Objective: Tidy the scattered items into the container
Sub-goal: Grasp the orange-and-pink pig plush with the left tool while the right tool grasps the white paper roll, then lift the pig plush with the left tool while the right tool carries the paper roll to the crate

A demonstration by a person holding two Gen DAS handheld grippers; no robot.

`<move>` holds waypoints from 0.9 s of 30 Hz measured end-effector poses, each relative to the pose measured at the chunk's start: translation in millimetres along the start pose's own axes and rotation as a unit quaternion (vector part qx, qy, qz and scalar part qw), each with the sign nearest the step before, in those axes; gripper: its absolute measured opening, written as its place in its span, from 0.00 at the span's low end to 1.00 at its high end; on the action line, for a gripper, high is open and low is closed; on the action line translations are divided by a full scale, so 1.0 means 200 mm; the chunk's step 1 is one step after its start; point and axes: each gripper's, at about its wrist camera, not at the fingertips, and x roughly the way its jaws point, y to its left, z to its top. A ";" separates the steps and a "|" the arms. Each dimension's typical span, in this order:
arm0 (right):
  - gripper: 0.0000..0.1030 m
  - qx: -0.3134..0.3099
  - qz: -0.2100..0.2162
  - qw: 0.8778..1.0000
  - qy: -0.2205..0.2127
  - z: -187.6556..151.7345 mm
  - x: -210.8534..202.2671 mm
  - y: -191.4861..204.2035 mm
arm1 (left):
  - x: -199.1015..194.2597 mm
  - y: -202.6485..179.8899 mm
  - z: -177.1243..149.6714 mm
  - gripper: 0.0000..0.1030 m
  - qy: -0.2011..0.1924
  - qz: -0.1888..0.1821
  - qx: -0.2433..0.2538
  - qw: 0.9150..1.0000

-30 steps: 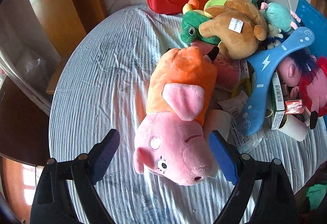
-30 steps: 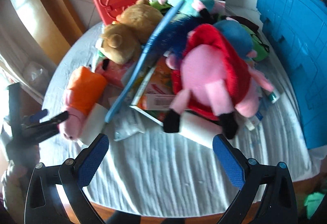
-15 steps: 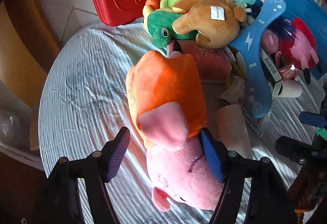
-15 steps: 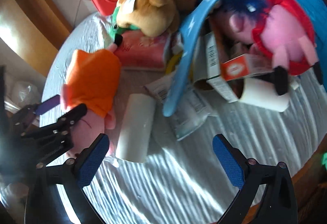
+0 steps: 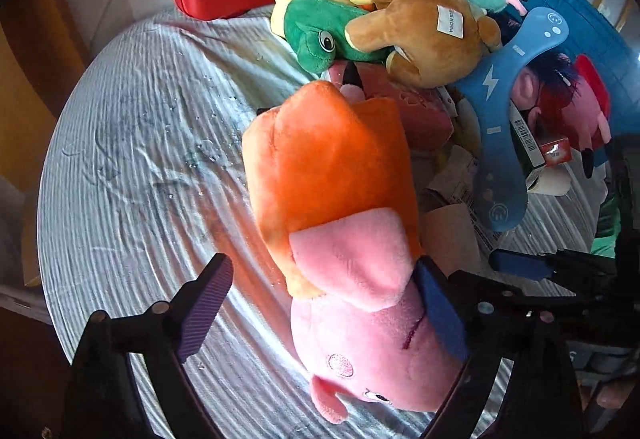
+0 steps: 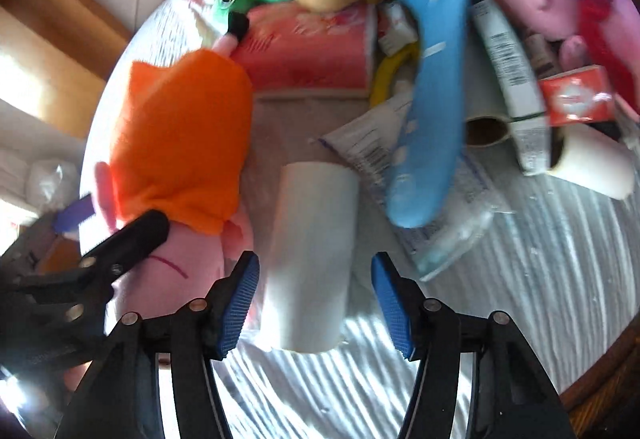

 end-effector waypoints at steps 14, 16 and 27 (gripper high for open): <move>0.44 0.050 -0.057 0.997 -0.008 -0.01 0.06 -0.17 | 0.23 -0.24 0.05 0.84 0.045 0.017 0.012 0.999; 0.44 0.059 -0.052 0.997 -0.010 0.00 0.08 -0.18 | 0.23 -0.26 0.05 0.77 0.035 0.026 0.016 0.999; 0.43 0.052 -0.050 0.994 -0.083 0.09 -0.17 -0.10 | -0.11 -0.24 0.03 0.66 -0.042 0.041 0.020 0.998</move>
